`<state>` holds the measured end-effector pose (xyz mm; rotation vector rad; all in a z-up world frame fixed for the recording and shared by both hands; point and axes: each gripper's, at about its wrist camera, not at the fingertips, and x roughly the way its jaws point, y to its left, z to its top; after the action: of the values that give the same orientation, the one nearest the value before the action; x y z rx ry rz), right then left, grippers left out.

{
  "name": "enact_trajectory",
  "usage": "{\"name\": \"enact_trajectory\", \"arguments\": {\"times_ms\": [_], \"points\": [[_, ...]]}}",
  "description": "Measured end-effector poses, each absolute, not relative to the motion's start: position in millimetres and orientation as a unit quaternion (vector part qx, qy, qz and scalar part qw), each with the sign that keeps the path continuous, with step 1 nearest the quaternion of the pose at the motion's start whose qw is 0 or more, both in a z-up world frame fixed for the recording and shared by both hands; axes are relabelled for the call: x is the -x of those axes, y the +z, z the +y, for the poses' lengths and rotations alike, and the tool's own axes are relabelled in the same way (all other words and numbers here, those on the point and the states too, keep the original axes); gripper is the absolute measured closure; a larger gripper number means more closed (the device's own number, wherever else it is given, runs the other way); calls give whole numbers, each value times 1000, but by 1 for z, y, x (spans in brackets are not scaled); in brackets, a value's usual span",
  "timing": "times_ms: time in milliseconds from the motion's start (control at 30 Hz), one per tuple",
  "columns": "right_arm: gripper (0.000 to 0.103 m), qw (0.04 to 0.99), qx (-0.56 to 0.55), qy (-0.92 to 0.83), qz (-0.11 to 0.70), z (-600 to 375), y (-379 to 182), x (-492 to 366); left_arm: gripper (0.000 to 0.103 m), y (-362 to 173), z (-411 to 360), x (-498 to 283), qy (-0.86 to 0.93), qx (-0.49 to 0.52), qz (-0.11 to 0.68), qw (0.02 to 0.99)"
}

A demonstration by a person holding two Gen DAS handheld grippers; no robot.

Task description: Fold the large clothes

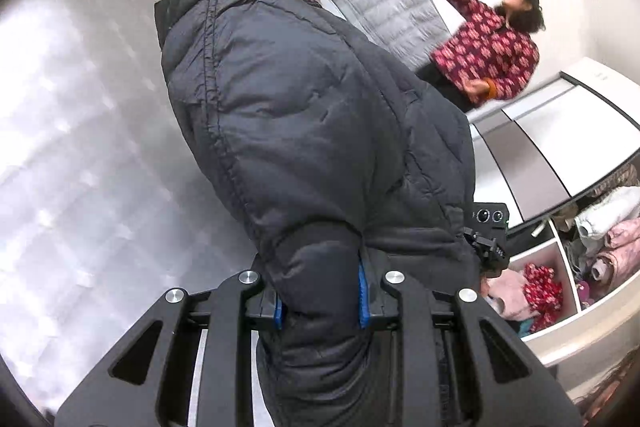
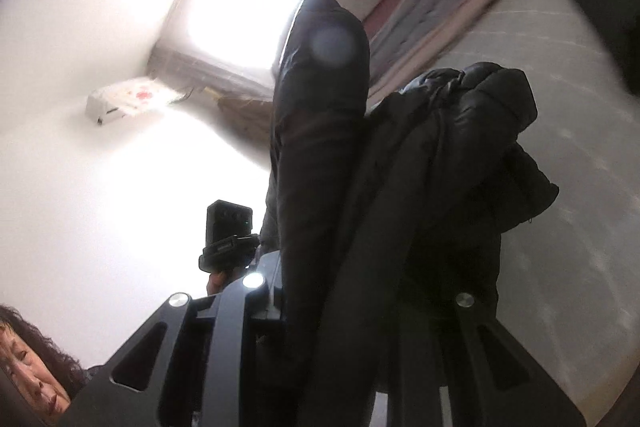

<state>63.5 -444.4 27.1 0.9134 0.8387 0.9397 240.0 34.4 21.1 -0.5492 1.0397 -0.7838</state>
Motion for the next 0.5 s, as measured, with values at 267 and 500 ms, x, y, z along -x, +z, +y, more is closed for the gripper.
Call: {"name": "enact_trajectory", "arguments": {"times_ms": [267, 500], "points": [[80, 674, -413, 447, 419, -300, -12, -128, 79, 11, 171, -268, -284, 252, 478, 792], [68, 639, -411, 400, 513, -219, -129, -158, 75, -70, 236, -294, -226, 248, 518, 787]]}}
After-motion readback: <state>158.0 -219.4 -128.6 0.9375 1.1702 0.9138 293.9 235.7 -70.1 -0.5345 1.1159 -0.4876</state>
